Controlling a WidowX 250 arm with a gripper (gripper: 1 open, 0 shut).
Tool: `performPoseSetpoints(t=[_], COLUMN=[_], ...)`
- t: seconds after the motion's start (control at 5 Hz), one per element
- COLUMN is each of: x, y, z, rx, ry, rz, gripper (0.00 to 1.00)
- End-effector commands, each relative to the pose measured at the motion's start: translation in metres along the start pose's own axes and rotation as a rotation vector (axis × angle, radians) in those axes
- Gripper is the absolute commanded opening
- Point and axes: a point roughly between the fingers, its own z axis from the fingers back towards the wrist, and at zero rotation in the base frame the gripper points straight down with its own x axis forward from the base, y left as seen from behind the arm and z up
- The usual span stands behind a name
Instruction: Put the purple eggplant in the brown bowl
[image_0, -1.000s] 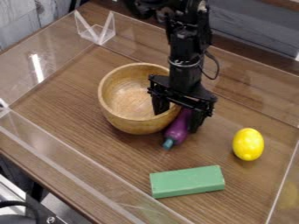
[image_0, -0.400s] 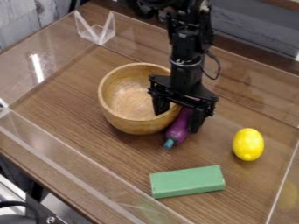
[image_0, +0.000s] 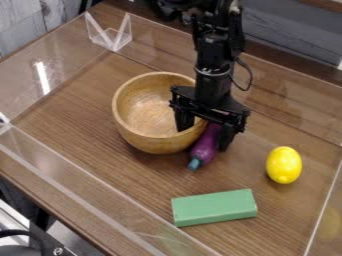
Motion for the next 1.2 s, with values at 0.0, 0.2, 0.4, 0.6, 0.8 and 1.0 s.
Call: performPoseSetpoints(t=[0.0, 0.2, 0.4, 0.6, 0.8, 1.0], x=[-0.0099, -0.0103, -0.0107, -0.0111, -0.0114, -0.0117], y=[-0.0104, -0.0112, -0.012, -0.0127, -0.0135, -0.0141], z=[-0.0184, -0.0183, -0.0177, -0.0173, -0.0171, -0.017], rx=[0.012, 0.015, 0.018, 0.02, 0.023, 0.026], ry=[0.071, 0.076, 0.081, 0.086, 0.091, 0.096], rz=[-0.032, -0.028, -0.024, -0.02, -0.016, -0.012], gripper=[1.0, 1.0, 1.0, 1.0, 1.0, 1.0])
